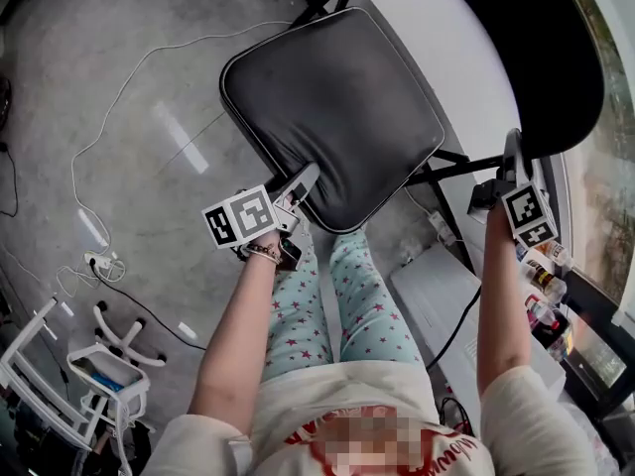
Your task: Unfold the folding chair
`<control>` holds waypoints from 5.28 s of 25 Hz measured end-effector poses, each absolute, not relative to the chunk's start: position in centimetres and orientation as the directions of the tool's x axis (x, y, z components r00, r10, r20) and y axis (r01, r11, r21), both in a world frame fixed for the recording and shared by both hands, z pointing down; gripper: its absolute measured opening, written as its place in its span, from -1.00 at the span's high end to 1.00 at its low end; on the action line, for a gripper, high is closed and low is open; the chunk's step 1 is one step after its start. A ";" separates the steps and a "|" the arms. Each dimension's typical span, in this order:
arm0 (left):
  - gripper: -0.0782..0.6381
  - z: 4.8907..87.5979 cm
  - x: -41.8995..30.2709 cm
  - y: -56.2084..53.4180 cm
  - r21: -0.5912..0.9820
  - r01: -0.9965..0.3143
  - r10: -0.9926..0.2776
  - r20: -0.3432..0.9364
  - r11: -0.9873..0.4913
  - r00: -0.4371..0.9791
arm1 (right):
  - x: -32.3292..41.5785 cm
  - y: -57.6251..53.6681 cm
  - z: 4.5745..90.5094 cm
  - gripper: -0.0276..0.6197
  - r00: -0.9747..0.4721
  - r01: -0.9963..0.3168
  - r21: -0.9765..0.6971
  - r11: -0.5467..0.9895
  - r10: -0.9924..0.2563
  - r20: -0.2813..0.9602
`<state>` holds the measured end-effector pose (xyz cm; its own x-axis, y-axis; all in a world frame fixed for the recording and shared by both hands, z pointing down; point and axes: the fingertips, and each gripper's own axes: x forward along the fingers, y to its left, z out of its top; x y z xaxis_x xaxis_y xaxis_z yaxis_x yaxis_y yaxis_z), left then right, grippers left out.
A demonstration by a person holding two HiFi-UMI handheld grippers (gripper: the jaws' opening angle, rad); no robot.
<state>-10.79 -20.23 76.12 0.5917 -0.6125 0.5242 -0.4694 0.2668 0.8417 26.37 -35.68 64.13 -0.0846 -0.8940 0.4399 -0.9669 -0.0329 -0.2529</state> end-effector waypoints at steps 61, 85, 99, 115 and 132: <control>-0.05 87.1 -19.5 -11.9 0.953 -0.276 -0.663 0.290 0.129 0.690 | 14.3 -26.4 70.6 0.84 -0.230 -0.940 -0.340 0.040 -0.811 0.538; -0.08 74.5 -23.0 -8.2 0.831 -0.542 -0.761 0.431 0.125 0.484 | 11.8 -18.6 69.1 -0.09 -0.290 -0.894 -0.446 -0.046 -0.699 0.654; 0.13 56.6 -16.7 -11.0 0.756 -0.653 -0.769 0.386 -0.053 0.510 | 4.9 -18.5 56.4 0.02 -0.455 -0.831 -0.547 0.100 -0.690 0.563; 0.33 34.3 -12.6 -20.6 0.453 -0.850 -0.913 0.159 -0.270 0.375 | -1.9 -24.2 34.4 0.38 -0.719 -0.680 -0.329 0.655 -0.684 0.123; 0.77 29.4 -7.6 -20.3 0.286 -0.929 -0.954 0.118 -0.234 0.276 | -0.7 -22.5 28.7 0.88 -0.787 -0.606 -0.207 0.768 -0.617 0.015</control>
